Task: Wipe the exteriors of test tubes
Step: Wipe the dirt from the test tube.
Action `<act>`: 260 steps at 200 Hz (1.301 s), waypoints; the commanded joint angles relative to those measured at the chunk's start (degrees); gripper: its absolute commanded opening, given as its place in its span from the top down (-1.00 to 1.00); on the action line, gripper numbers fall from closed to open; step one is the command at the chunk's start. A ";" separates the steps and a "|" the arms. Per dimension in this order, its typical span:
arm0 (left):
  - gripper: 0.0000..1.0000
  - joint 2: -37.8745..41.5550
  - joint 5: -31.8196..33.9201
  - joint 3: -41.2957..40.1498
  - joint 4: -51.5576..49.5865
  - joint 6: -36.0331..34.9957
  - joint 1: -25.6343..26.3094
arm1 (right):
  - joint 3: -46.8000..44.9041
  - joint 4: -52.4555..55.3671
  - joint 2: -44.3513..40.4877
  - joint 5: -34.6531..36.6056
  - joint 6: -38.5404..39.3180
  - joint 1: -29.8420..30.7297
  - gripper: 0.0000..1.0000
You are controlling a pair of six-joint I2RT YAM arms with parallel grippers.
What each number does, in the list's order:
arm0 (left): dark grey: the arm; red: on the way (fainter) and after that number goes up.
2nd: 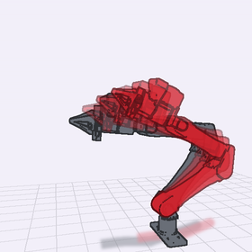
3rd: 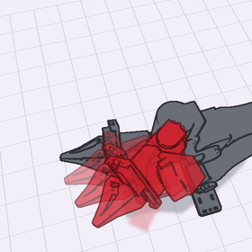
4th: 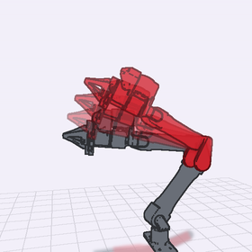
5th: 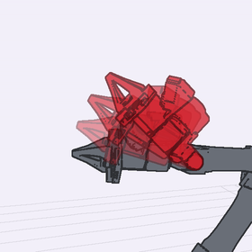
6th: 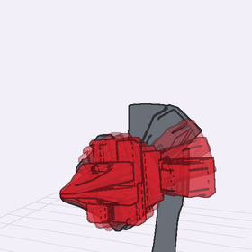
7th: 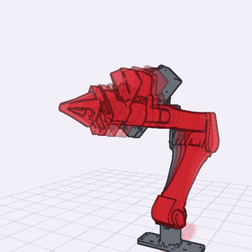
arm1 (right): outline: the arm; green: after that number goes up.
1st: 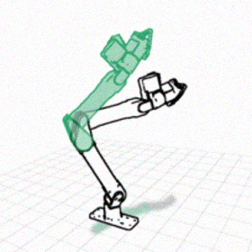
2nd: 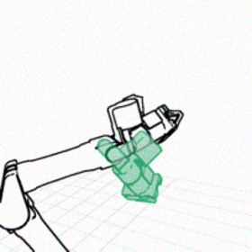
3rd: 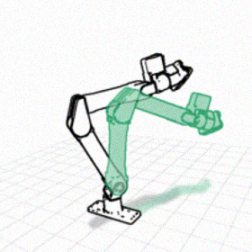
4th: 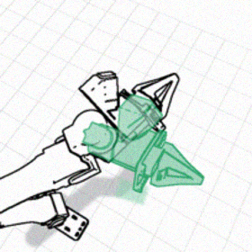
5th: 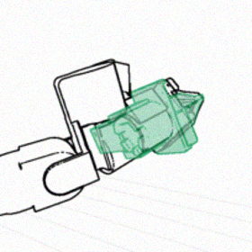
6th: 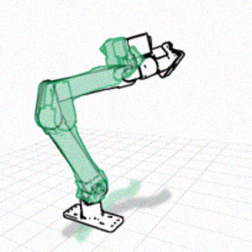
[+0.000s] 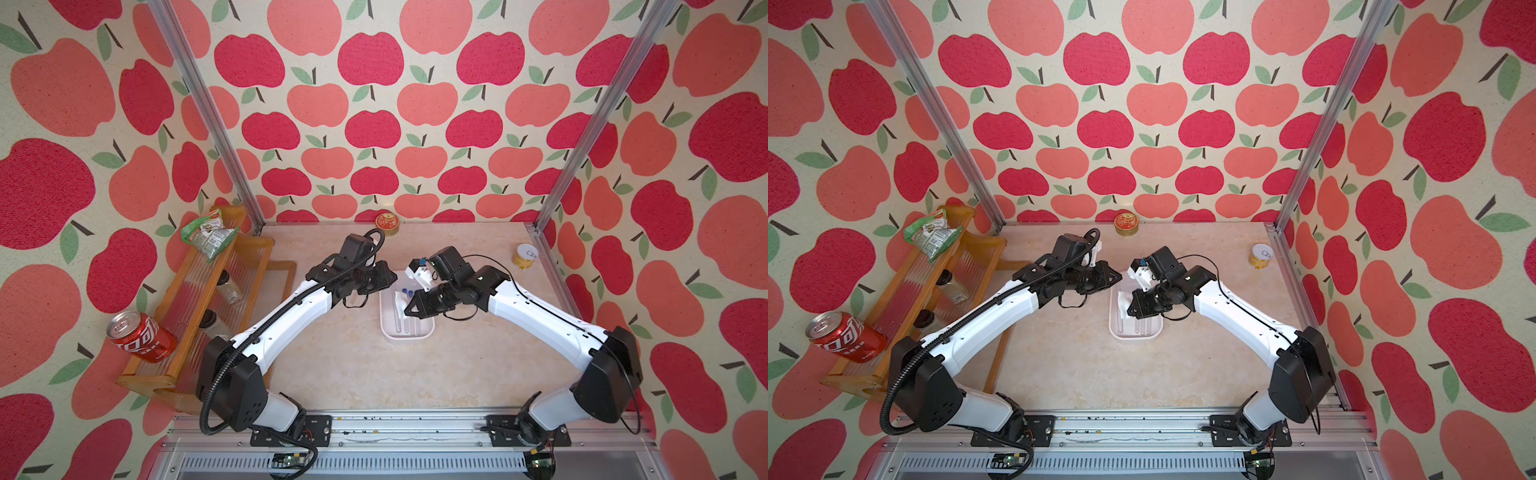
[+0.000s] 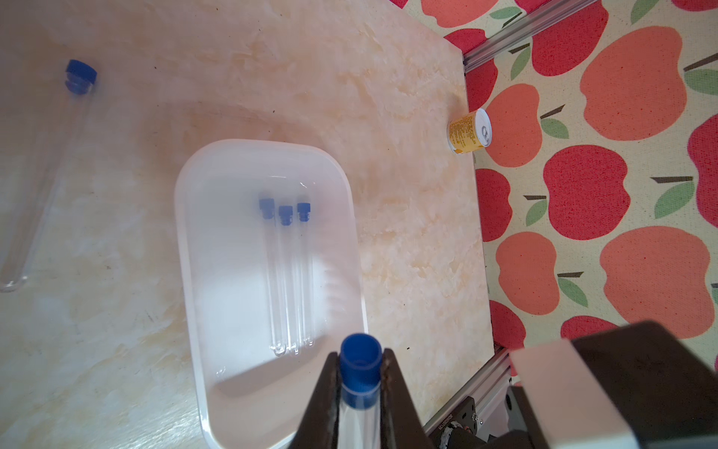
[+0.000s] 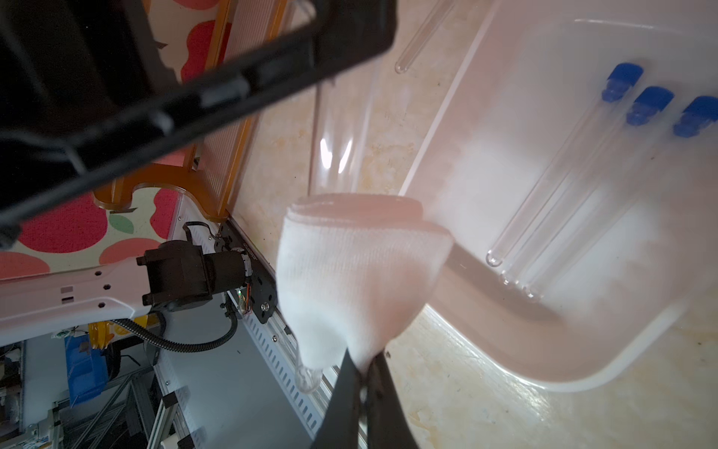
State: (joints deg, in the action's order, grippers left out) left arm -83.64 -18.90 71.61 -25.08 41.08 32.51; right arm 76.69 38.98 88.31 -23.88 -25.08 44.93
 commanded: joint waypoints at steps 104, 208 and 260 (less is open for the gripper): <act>0.69 0.05 -0.41 1.07 -1.36 -0.14 0.36 | -0.72 2.35 -1.84 -1.36 1.90 0.53 1.00; 0.69 -1.27 -1.34 2.08 -0.73 -0.03 0.37 | -8.89 2.66 -6.67 0.49 0.49 5.83 1.00; 0.69 -0.25 -0.92 1.27 -0.72 0.26 0.45 | 2.37 4.78 0.61 0.88 2.61 2.18 1.00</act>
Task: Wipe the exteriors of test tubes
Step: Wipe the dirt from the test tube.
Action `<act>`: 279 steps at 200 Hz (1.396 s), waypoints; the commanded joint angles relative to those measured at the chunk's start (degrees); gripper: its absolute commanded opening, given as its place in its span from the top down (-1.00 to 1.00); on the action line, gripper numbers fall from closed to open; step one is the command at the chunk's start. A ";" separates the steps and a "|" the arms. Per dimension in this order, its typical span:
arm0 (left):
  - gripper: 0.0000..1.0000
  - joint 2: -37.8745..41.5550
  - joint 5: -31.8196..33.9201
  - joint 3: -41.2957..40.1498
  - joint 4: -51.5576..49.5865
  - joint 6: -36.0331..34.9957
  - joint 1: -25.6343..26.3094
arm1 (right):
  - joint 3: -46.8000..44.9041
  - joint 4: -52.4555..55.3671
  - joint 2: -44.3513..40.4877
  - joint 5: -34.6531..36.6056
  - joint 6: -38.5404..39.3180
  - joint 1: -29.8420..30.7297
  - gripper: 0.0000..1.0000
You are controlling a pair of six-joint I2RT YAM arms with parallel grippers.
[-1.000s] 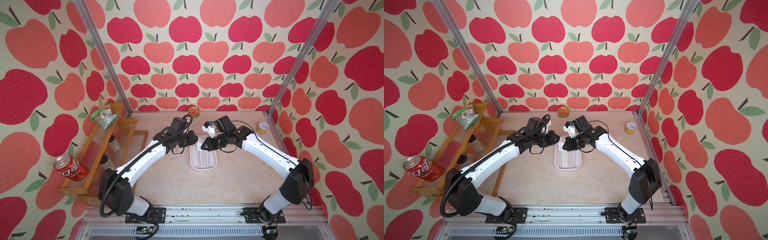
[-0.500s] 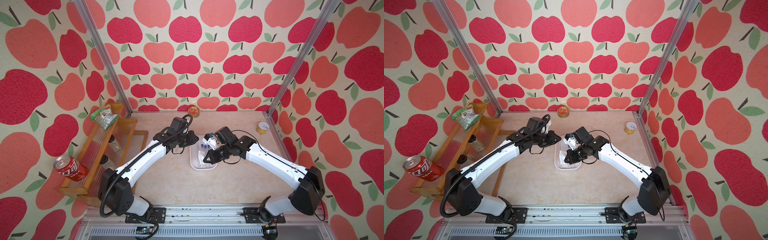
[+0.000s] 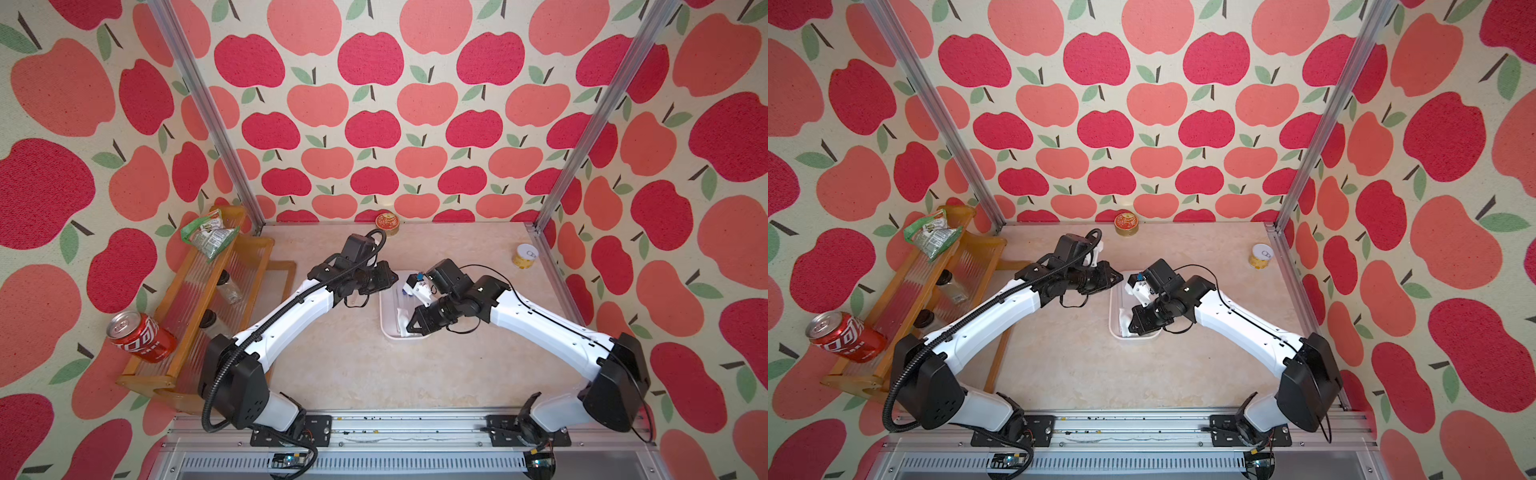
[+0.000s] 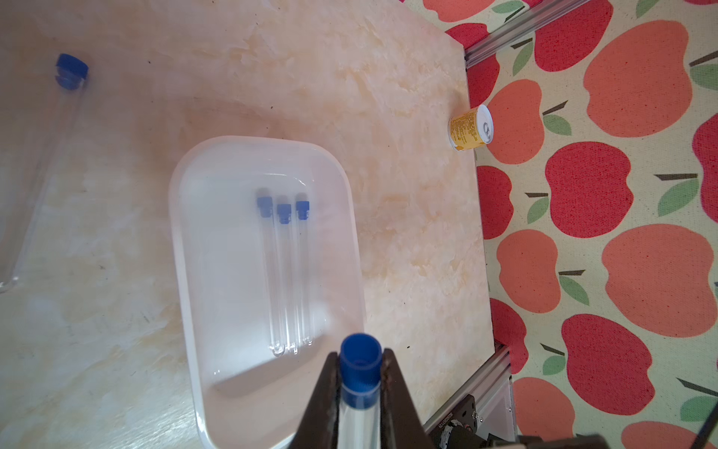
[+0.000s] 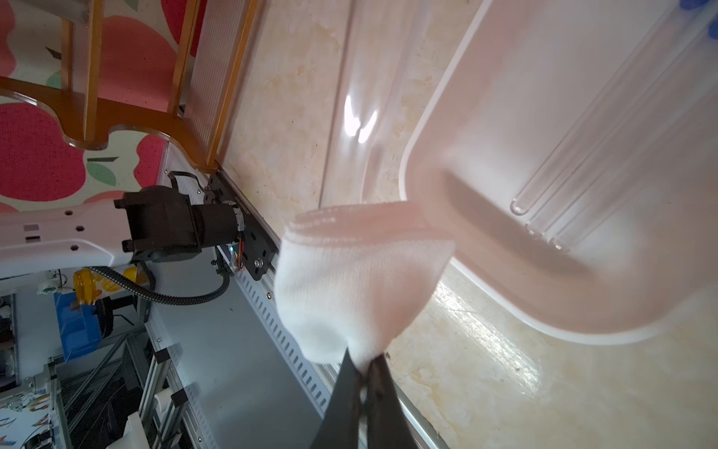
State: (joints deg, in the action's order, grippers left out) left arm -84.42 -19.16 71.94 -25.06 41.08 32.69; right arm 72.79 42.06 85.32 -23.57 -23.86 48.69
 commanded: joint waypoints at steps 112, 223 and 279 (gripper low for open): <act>0.69 1.13 -0.19 0.65 -1.10 -0.18 0.06 | 0.93 1.08 0.16 0.13 0.12 -0.58 1.00; 0.68 0.72 -0.51 1.36 -1.30 -0.02 0.20 | -0.53 0.49 -1.95 1.65 -1.47 -0.26 1.00; 0.68 0.31 -0.49 1.71 -1.52 -0.12 0.41 | 11.01 3.41 7.14 0.80 2.12 -4.38 1.00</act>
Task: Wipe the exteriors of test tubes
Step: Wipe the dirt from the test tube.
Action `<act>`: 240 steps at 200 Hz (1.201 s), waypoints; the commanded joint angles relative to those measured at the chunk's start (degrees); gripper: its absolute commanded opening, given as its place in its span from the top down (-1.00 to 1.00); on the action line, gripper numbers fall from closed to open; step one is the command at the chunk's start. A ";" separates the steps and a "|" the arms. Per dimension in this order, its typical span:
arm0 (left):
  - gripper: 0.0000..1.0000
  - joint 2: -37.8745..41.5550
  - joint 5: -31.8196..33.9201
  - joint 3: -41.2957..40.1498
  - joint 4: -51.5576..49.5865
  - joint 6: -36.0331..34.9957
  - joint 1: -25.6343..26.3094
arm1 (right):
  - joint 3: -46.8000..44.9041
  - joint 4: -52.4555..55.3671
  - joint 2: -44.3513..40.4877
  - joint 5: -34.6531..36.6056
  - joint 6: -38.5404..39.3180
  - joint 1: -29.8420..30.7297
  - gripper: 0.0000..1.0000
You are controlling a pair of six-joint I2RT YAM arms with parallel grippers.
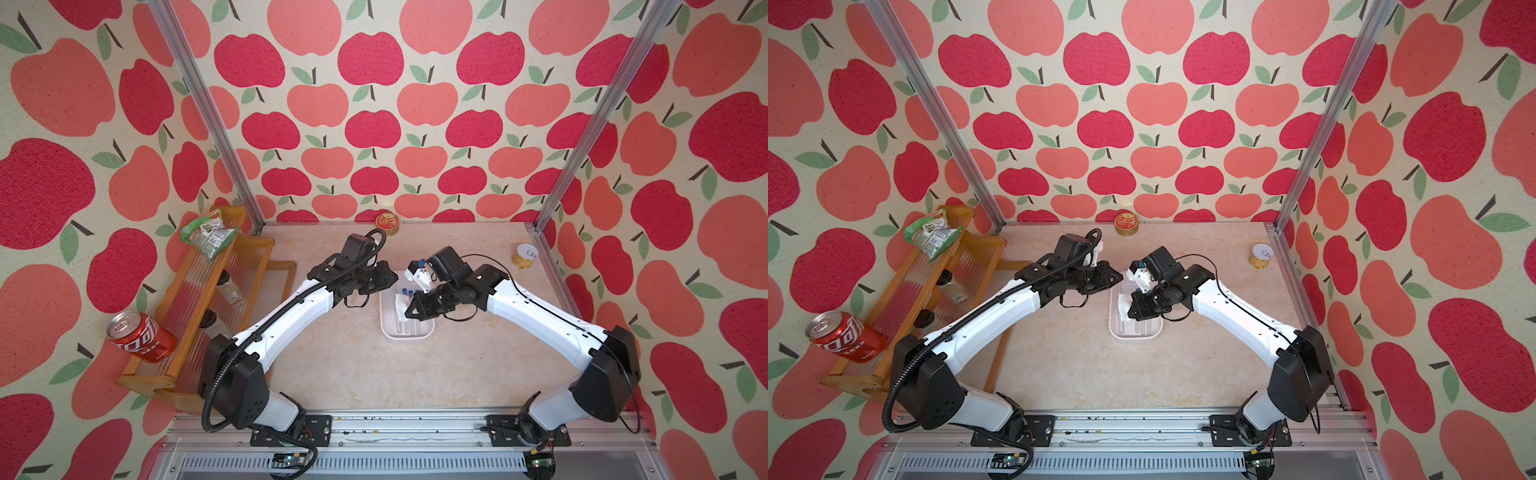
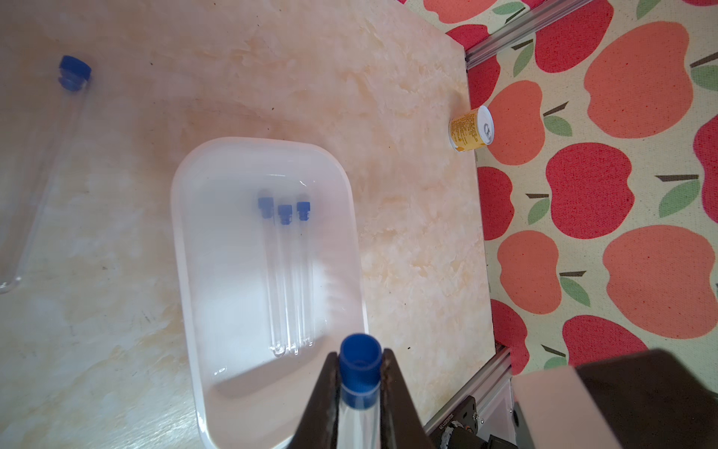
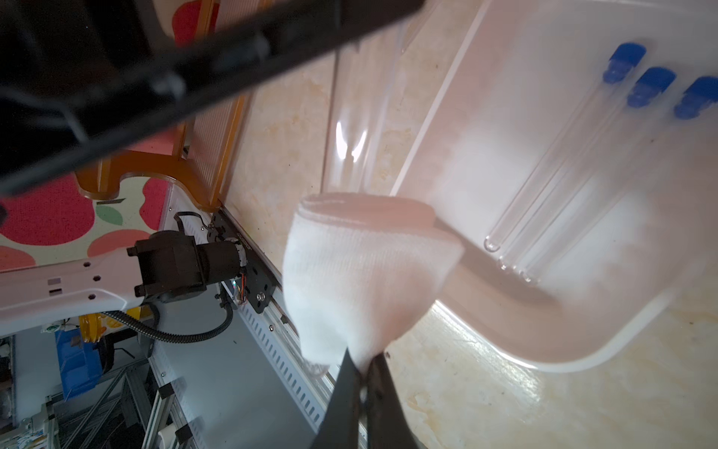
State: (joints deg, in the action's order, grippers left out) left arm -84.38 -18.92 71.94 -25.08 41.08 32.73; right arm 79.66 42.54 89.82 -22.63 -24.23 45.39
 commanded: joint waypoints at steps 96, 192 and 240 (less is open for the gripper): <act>0.68 -0.56 -1.08 1.80 -0.99 -0.39 0.25 | -12.05 -2.50 -8.29 -1.79 -1.25 2.26 1.00; 0.68 -1.35 -1.56 2.28 -0.41 0.23 1.07 | -12.27 -3.01 -8.60 -2.44 0.00 3.07 1.00; 0.68 -1.73 -1.45 2.05 0.32 0.92 2.38 | -5.09 -1.06 -2.58 -2.00 1.53 -0.46 1.00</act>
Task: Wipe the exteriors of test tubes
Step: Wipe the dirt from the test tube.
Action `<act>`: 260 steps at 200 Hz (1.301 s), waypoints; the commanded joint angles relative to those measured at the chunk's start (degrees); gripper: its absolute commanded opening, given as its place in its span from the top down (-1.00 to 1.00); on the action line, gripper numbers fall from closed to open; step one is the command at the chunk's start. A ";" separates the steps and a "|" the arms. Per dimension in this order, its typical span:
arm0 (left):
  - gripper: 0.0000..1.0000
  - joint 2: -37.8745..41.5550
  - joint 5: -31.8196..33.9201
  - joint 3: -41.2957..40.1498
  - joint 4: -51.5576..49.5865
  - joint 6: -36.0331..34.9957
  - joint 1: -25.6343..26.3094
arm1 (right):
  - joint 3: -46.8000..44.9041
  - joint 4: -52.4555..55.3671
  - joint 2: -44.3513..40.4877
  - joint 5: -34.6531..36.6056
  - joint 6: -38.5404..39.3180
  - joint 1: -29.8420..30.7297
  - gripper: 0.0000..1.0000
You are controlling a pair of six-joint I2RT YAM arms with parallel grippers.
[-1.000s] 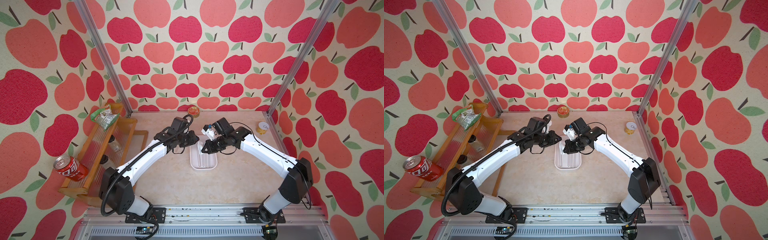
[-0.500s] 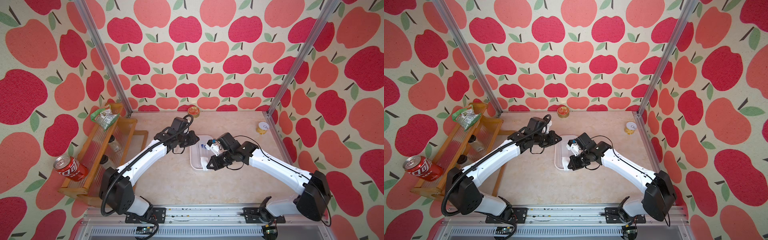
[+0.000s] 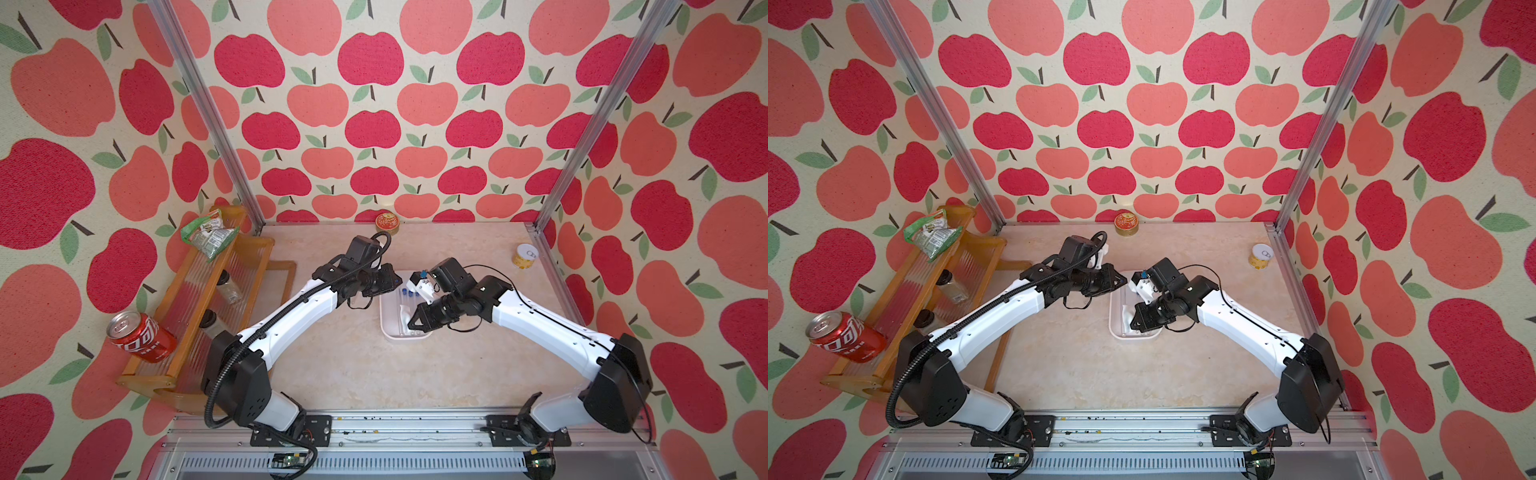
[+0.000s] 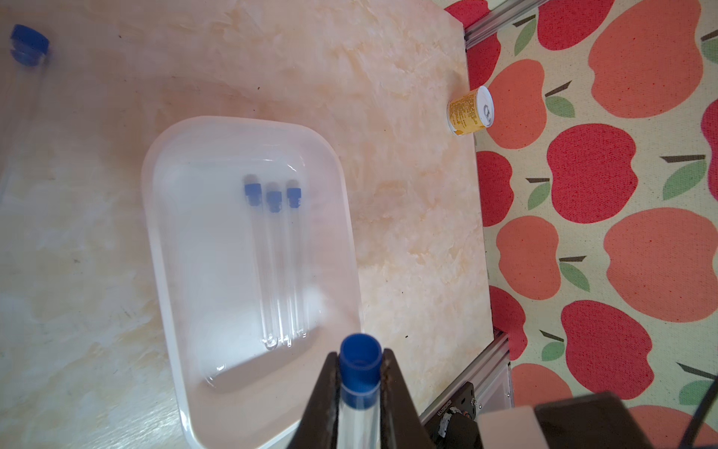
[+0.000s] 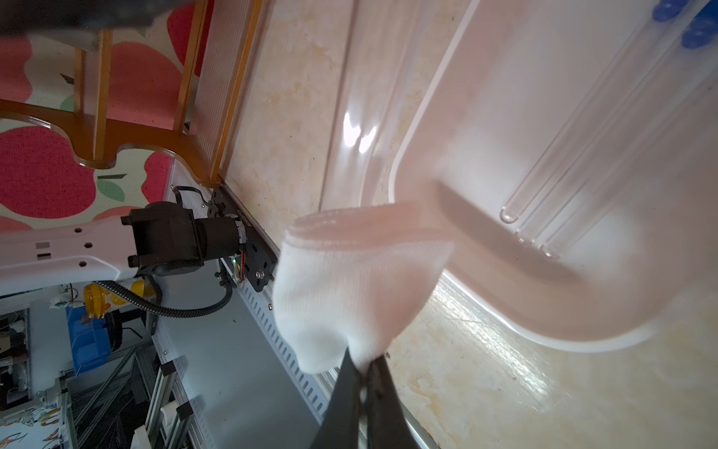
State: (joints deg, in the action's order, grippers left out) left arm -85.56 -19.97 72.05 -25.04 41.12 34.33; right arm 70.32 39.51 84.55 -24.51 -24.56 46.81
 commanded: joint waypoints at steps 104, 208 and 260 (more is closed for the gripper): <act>0.68 -1.24 -0.17 1.41 0.89 1.34 2.38 | 7.87 1.42 5.96 -0.45 2.51 -5.21 1.00; 0.68 -3.32 -2.94 4.46 1.84 1.13 -0.70 | -12.69 -7.32 -9.40 2.20 -7.57 4.17 1.00; 0.68 -3.39 -3.69 4.94 2.09 1.44 -1.01 | -15.39 -4.06 -11.38 12.51 -10.11 4.98 1.00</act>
State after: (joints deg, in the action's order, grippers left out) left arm -88.20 -22.15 75.07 -23.88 41.76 33.50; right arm 54.92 34.28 73.82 -18.11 -32.12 51.64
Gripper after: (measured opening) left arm 0.161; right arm 0.067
